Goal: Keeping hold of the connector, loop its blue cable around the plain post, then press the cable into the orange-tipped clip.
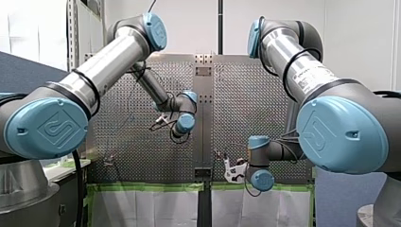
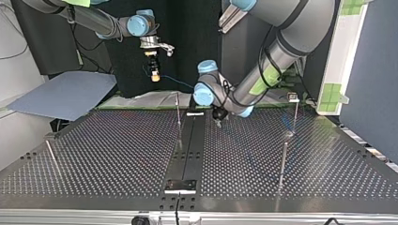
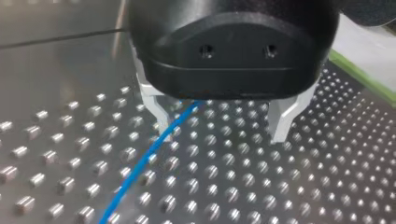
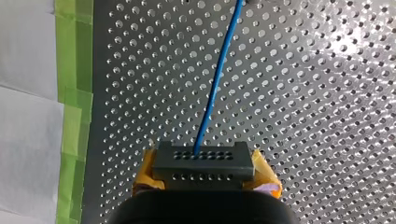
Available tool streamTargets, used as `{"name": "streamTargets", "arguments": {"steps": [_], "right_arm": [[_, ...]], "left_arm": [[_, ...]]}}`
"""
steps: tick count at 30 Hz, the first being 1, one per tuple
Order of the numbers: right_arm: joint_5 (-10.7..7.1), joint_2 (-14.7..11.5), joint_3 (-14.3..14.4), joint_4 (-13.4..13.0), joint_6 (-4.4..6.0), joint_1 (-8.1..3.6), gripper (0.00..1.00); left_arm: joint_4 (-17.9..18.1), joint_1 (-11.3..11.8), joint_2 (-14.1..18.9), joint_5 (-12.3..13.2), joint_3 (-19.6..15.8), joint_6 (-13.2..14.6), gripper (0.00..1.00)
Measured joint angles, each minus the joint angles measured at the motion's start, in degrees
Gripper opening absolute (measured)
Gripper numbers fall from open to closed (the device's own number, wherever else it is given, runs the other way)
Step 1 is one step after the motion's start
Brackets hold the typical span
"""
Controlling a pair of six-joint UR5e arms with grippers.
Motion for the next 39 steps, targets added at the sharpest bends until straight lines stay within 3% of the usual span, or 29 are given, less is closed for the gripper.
{"name": "streamTargets", "arguments": {"steps": [18,24,39], "right_arm": [[-0.33,-0.02,-0.02,-0.03,0.02,0.21,0.00],[-0.43,0.00,-0.02,-0.03,-0.02,0.24,0.00],[-0.44,0.02,-0.02,0.02,-0.04,0.25,0.00]], "left_arm": [[2.14,-0.31,-7.02,1.52,0.95,-0.09,0.98],[2.74,-0.66,-9.01,3.88,1.28,-2.30,0.98],[1.92,-1.20,-9.25,12.47,0.32,-10.02,0.98]]}}
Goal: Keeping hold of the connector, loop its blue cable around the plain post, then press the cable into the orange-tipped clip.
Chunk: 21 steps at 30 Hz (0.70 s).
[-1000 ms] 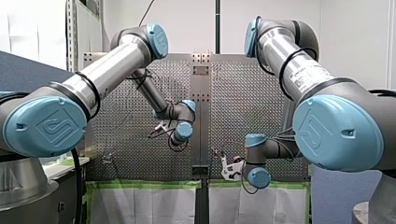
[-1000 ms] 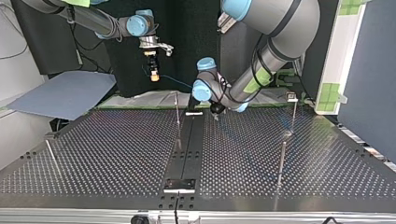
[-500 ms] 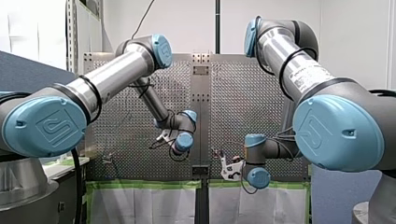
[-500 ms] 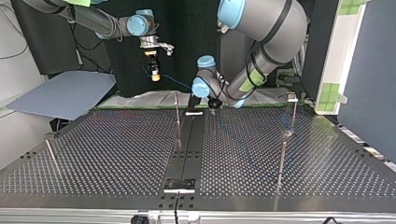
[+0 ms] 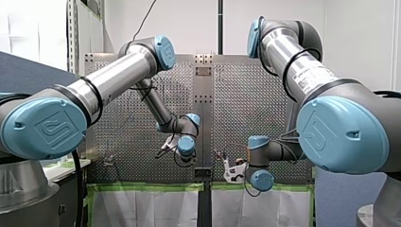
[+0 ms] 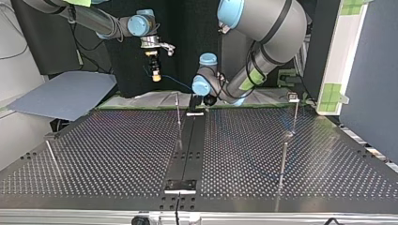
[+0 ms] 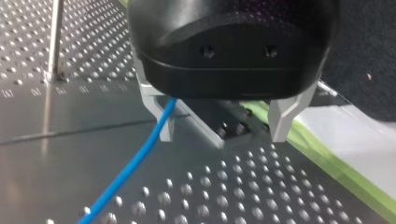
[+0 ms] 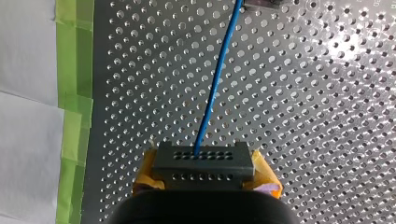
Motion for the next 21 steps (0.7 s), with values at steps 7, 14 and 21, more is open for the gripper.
{"name": "streamTargets", "arguments": {"steps": [7,14,21], "right_arm": [[-0.07,-0.02,0.00,-0.10,0.04,-0.05,0.00],[-0.13,0.00,0.00,-0.16,0.06,-0.16,0.00],[-0.18,-0.01,0.00,-0.16,0.05,-0.32,0.00]], "left_arm": [[-0.09,-0.29,0.02,4.09,-0.02,-3.73,0.98],[0.06,-0.60,-0.01,7.91,-0.03,-5.65,0.98],[2.53,-1.03,0.02,11.58,-0.45,-8.99,0.98]]}}
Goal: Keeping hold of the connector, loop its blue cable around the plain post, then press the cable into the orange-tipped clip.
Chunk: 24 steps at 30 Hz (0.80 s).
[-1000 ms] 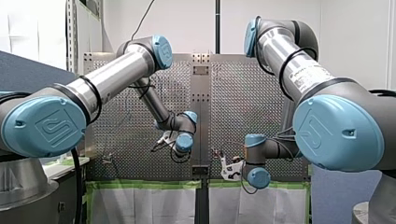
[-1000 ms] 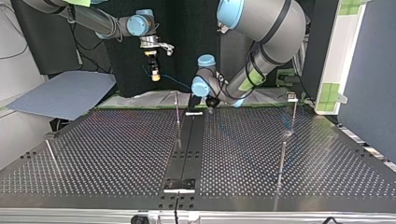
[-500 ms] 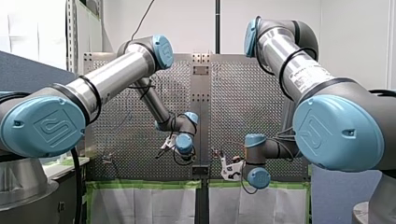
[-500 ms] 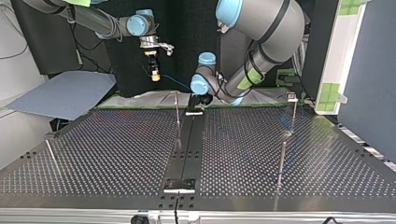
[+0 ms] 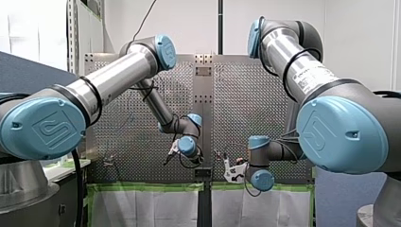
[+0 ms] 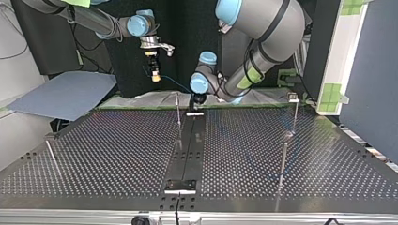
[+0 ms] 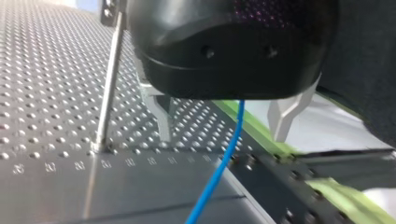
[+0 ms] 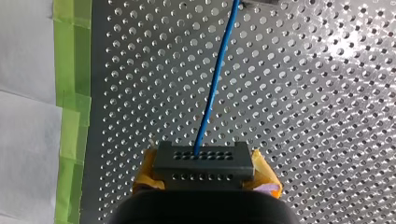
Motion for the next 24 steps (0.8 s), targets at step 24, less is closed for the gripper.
{"name": "streamTargets", "arguments": {"steps": [24], "right_arm": [[-4.50,-0.01,-0.85,1.88,-0.48,0.32,0.00]], "left_arm": [[9.75,-1.17,0.04,-0.09,-5.54,-13.06,0.98]]}}
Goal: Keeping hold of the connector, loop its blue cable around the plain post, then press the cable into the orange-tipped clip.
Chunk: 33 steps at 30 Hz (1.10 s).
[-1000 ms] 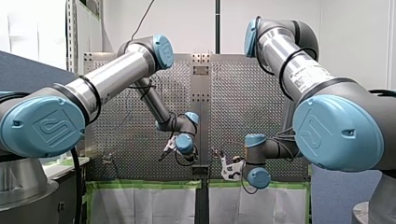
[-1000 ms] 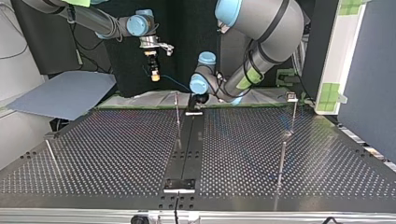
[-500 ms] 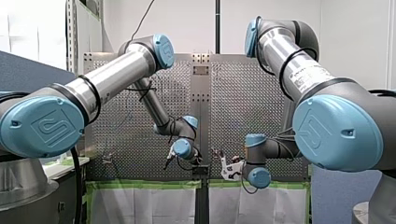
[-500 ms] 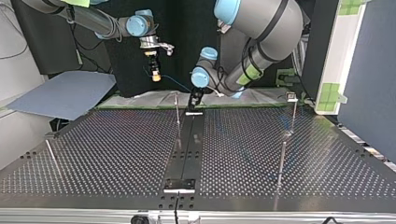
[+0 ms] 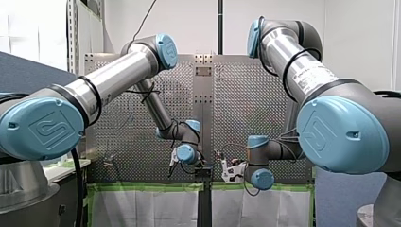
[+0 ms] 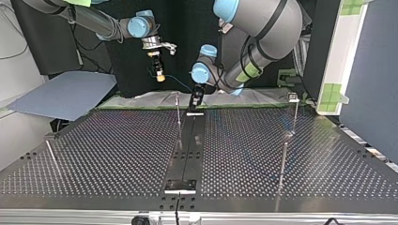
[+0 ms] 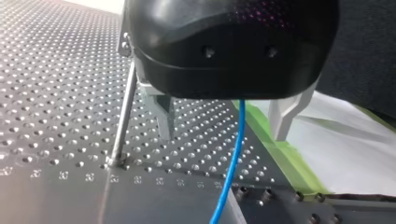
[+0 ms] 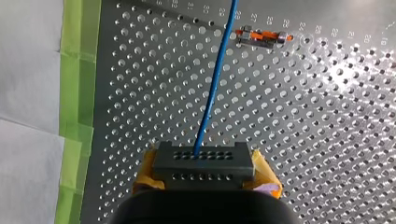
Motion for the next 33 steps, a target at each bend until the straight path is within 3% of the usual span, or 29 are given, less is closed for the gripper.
{"name": "streamTargets", "arguments": {"steps": [7,16,24,32,33], "right_arm": [[-0.63,0.01,-0.19,0.39,-0.14,-0.21,0.00],[-1.17,0.05,-0.75,1.00,-0.34,-0.12,0.00],[-1.23,0.05,-0.82,1.21,-0.56,-0.03,0.00],[-1.29,0.06,-0.84,1.24,-0.70,-0.01,0.00],[-1.29,0.06,-0.85,1.26,-0.71,-0.01,0.00]], "left_arm": [[1.29,-0.22,0.00,-3.27,-0.43,-4.28,0.98],[5.90,-1.08,0.00,-3.93,-2.54,-8.54,0.98],[10.21,-1.40,0.00,-5.84,-2.81,-6.65,0.98],[11.20,-1.50,0.00,-8.32,-2.82,-4.44,0.98],[11.32,-1.51,0.00,-8.41,-2.82,-4.39,0.94]]}}
